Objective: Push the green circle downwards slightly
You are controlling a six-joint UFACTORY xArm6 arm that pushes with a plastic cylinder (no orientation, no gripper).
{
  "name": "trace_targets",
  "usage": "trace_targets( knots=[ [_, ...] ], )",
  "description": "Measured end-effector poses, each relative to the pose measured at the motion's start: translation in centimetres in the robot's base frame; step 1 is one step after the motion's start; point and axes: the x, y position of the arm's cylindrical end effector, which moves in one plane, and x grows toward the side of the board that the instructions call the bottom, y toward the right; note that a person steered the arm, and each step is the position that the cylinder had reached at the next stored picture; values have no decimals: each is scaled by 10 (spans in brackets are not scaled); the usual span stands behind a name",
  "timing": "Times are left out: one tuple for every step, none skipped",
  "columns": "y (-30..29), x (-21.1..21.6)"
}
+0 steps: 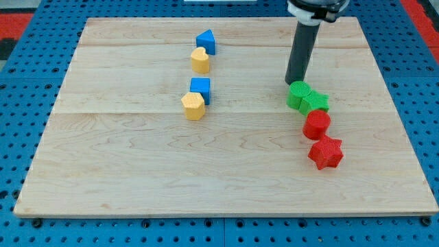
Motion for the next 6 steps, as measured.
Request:
trace_targets(
  knots=[
    [0, 15],
    [0, 38],
    [-2, 43],
    [-2, 23],
    [10, 5],
    [17, 30]
  ],
)
